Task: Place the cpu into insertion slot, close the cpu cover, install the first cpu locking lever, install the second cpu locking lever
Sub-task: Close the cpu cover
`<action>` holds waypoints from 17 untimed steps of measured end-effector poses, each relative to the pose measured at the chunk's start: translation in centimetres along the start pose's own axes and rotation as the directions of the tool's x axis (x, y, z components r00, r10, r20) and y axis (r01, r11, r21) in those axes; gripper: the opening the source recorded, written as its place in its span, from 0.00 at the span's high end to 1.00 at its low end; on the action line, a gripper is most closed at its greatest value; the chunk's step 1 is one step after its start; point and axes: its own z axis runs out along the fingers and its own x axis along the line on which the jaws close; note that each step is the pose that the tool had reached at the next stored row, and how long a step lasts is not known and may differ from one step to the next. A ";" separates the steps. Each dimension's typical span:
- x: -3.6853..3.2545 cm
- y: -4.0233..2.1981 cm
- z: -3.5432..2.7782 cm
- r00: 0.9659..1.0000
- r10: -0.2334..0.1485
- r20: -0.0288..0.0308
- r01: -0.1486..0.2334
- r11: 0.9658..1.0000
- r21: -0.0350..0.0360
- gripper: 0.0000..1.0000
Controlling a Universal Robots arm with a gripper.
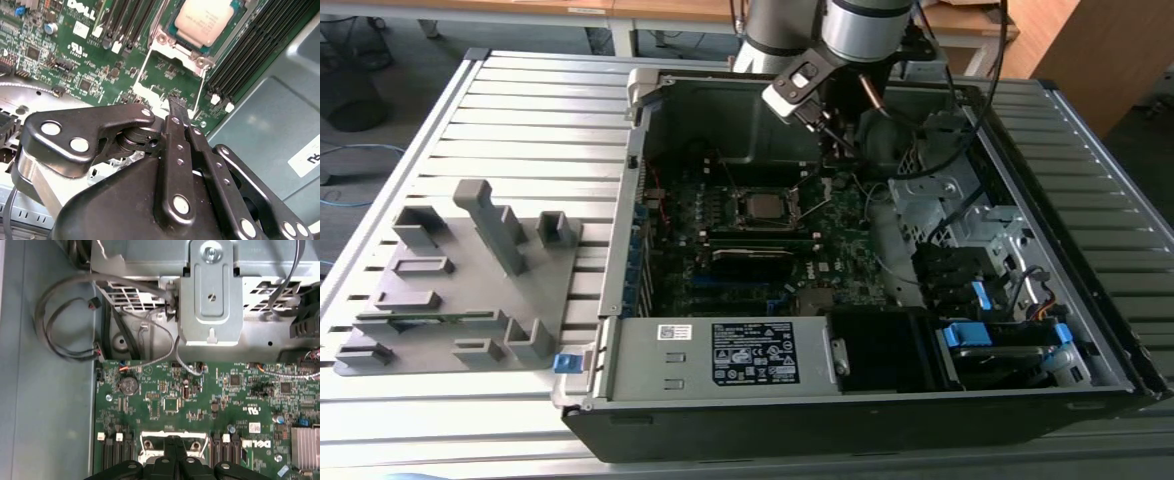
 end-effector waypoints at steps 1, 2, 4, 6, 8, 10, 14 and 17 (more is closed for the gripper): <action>0.00 0.19 0.01 1.000 0.000 0.000 0.000 1.000 0.000 0.89; 0.00 0.35 0.02 1.000 0.000 0.000 0.000 1.000 0.000 0.89; 0.00 0.70 0.04 1.000 0.000 0.000 0.000 1.000 0.000 0.89; 0.00 1.07 0.06 1.000 0.000 0.000 0.000 1.000 0.000 0.89; 0.00 1.49 0.08 1.000 0.000 0.000 0.000 1.000 0.000 0.89; 0.01 1.88 0.10 1.000 0.000 0.000 0.000 1.000 0.000 0.89; 0.01 2.66 0.14 1.000 0.000 0.000 0.000 1.000 0.000 0.89; 0.01 2.92 0.24 1.000 0.000 0.000 0.000 1.000 0.000 0.89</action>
